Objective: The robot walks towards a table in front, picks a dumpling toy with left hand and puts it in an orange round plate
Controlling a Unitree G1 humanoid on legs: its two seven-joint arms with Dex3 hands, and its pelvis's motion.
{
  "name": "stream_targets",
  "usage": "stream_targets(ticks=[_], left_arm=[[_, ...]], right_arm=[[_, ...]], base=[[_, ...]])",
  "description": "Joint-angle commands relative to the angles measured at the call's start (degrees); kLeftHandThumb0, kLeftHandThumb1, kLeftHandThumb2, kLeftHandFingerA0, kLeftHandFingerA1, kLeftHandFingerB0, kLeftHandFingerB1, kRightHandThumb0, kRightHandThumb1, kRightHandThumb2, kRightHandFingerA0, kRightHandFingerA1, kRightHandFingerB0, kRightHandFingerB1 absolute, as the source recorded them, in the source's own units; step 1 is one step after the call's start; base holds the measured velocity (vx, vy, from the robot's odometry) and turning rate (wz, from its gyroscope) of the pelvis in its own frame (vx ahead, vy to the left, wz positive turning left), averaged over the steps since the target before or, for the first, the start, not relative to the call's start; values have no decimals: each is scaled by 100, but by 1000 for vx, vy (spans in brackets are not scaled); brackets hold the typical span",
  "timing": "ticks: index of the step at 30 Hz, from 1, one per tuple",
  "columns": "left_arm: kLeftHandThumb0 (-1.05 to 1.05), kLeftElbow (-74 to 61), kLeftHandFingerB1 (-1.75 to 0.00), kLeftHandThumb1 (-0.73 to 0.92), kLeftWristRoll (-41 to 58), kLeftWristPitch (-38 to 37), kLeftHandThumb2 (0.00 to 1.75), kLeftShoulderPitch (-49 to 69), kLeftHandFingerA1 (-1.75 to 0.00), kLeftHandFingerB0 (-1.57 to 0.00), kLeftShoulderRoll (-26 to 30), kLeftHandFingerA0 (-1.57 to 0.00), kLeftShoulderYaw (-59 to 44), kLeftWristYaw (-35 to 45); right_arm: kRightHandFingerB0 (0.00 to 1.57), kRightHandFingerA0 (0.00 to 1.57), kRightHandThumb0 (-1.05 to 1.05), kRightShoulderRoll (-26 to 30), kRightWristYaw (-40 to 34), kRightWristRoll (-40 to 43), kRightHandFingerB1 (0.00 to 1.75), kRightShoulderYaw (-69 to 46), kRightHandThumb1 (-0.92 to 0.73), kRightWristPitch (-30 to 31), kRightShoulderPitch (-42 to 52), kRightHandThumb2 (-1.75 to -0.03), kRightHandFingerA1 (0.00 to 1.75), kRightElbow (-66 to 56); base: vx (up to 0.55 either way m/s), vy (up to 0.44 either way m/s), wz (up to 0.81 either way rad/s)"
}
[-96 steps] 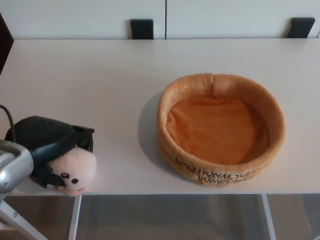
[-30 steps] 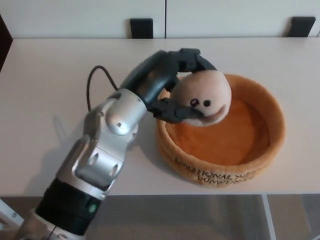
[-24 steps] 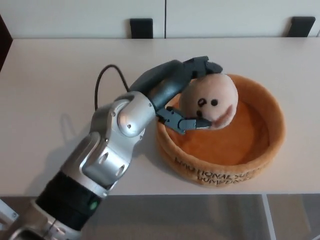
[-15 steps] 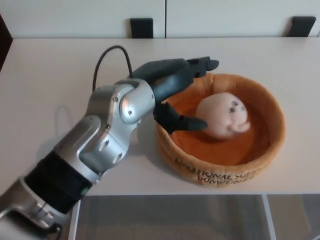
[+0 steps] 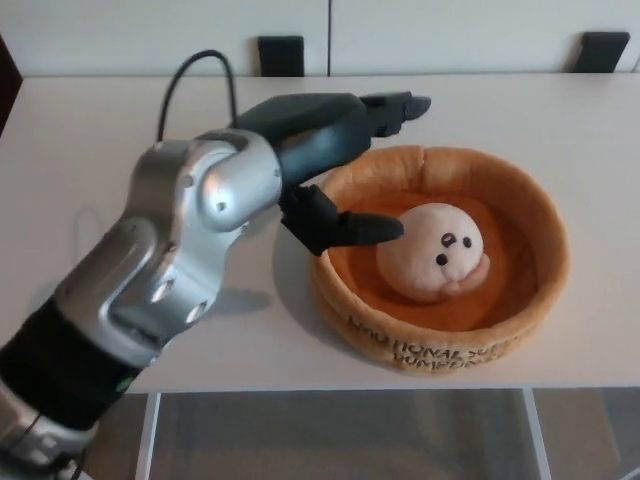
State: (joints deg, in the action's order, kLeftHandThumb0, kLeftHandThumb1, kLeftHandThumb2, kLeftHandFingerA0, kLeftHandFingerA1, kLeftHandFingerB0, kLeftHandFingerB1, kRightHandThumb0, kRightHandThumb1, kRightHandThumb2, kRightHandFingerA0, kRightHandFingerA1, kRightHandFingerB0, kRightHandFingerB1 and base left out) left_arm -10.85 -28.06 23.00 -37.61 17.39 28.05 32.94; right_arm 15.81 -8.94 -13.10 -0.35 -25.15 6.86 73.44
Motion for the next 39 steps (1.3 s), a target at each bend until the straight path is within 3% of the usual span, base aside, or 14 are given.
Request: stream_targets(ticks=[1,3,6,9,15,16,21,24,25,28,30,34,38,39], left_arm=[[-91,-698,-13,65,365,-360,60,497,-28,0,147,-3,-594,-125],[-76,-2281,-36,46,1333,-795,81,1658,-40,-6,148,-16,-1873,-164],[-66,-3480,-39,43,2293,-835,74,2778,-41,-16,70,-22,-3135,158],[-56,-3998,-33,53,3344,-1326,56,4113,-31,-32,-7,-36,-4511,648],[-54,-3867,-34,53,4701,-2303,57,6044,-35,-42,51,-41,-6291,1787],[-58,-3650,-34,49,4875,-2684,56,6440,-38,-45,39,-47,-6472,2061],[-52,-2560,-36,49,5171,-3712,56,7900,-38,-50,-42,-55,-6642,3171],[-57,-1887,-47,42,4940,-4080,76,8403,-53,-45,96,-61,-6485,3487],[-54,-1363,-49,41,4340,-4313,74,8751,-64,-51,321,-98,-6276,3313],[-53,-507,-50,42,3371,-4706,75,8911,-55,-57,633,-67,-5803,2668],[-54,110,-41,45,2567,-4743,60,8816,-47,-60,874,-69,-5364,2035],[-53,1184,-47,40,1063,-4453,74,8397,-54,-42,1356,-49,-4490,666],[-36,2312,-37,46,-369,-4036,54,7811,-91,-39,1676,-93,-3484,-963],[-36,2881,-37,46,-907,-3612,54,7435,-80,-41,1772,-87,-2915,-1494]], right_arm=[[36,65,-44,90,27,23,44,29,-60,3,12,-81,56,-56],[36,63,-43,170,110,54,43,3,-60,38,30,-79,55,-38],[42,71,-34,194,86,17,33,30,-70,-35,108,-60,45,-26],[37,66,-43,208,99,38,45,7,-59,-41,149,-80,57,-13],[35,72,-42,199,117,55,44,-9,-58,30,158,-79,62,-7],[41,70,-34,208,98,40,33,0,-69,25,167,-60,44,-2],[37,61,-42,202,62,14,44,18,-60,68,235,-78,53,48],[42,64,-35,181,18,-4,33,33,-69,103,257,-60,43,62],[43,63,-34,170,-16,-18,33,40,-68,129,260,-60,41,91],[38,61,-43,162,-27,-25,44,44,-59,138,267,-79,53,116],[38,60,-42,157,15,-2,44,26,-59,130,278,-78,53,127],[38,66,-45,157,23,-19,46,38,-58,101,265,-81,57,149],[38,60,-43,160,38,-17,44,39,-59,151,258,-78,52,150],[37,61,-42,157,50,-12,43,36,-59,158,260,-77,53,153]], base=[[0,0,0],[0,0,0],[0,0,0],[0,0,0],[0,0,0],[0,0,0],[0,0,0],[0,0,0],[0,0,0],[0,0,0],[0,0,0],[0,0,0],[0,0,0],[0,0,0]])
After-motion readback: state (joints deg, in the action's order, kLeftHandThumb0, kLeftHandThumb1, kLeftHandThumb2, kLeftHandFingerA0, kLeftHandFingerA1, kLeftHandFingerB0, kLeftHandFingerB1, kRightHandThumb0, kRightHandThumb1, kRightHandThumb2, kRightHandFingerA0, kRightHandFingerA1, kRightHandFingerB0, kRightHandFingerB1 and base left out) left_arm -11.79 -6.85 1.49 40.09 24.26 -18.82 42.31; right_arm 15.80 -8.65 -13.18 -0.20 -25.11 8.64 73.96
